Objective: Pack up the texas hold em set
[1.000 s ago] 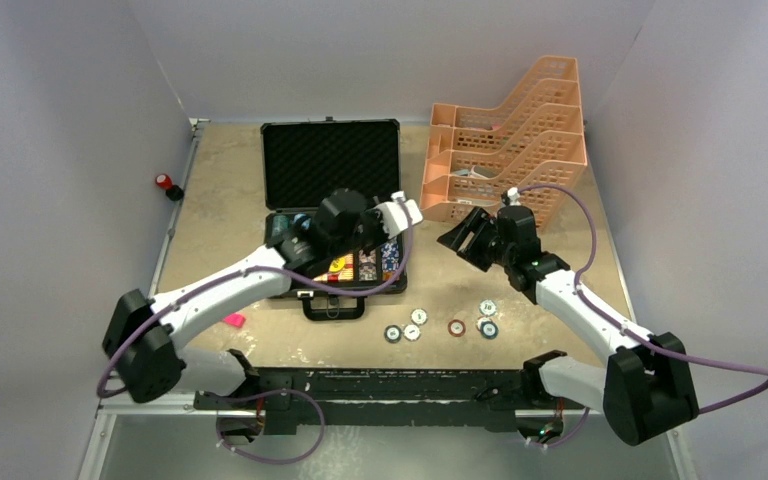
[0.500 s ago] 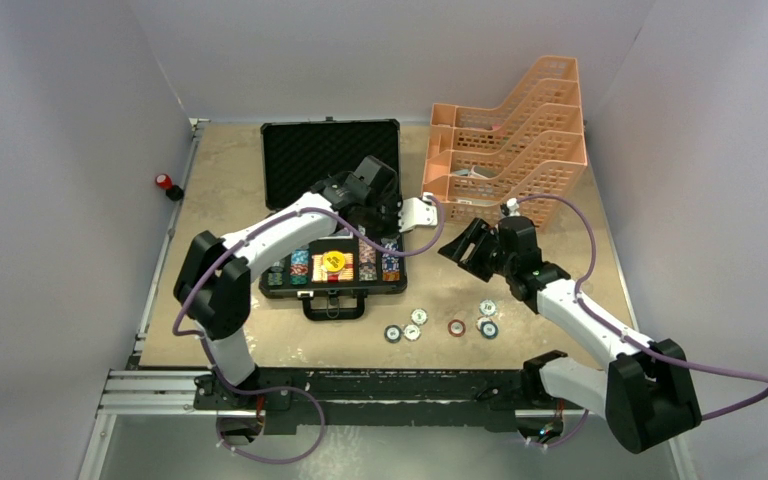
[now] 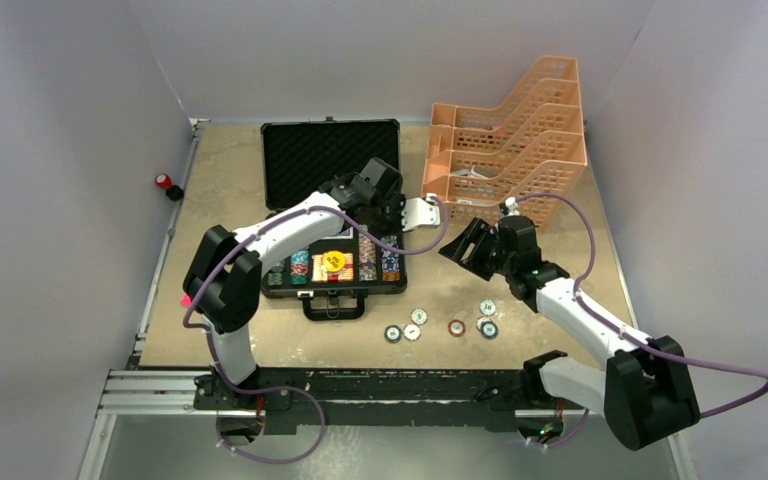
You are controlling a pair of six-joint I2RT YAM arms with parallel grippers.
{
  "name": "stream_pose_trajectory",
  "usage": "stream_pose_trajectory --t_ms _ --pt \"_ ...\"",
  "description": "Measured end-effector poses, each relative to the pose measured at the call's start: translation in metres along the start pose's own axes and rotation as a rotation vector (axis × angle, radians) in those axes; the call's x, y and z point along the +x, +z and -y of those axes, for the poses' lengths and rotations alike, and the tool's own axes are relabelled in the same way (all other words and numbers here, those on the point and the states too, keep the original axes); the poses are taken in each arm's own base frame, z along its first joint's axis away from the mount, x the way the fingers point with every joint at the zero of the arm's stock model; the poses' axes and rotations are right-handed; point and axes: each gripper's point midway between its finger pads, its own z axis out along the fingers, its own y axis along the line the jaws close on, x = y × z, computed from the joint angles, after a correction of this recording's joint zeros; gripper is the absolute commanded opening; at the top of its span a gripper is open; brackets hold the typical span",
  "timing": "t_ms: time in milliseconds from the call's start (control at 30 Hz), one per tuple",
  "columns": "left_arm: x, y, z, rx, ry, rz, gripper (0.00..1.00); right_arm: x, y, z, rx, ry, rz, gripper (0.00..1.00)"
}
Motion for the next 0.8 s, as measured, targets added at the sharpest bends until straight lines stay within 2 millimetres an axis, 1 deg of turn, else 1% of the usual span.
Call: stream_pose_trajectory --t_ms 433,633,667,800 --pt "0.004 0.002 0.006 0.025 -0.007 -0.012 0.00 0.000 0.000 0.000 -0.006 -0.002 -0.007 0.68" --pt "0.009 0.008 0.011 0.053 -0.015 -0.021 0.00 0.001 -0.001 0.000 -0.009 -0.002 -0.012 0.68" --pt "0.011 0.011 0.012 0.057 -0.018 -0.028 0.01 0.001 0.000 0.000 -0.009 -0.001 -0.012 0.68" --pt "0.019 0.019 0.008 0.029 -0.053 -0.063 0.25 0.002 0.000 0.002 -0.005 -0.001 -0.014 0.68"
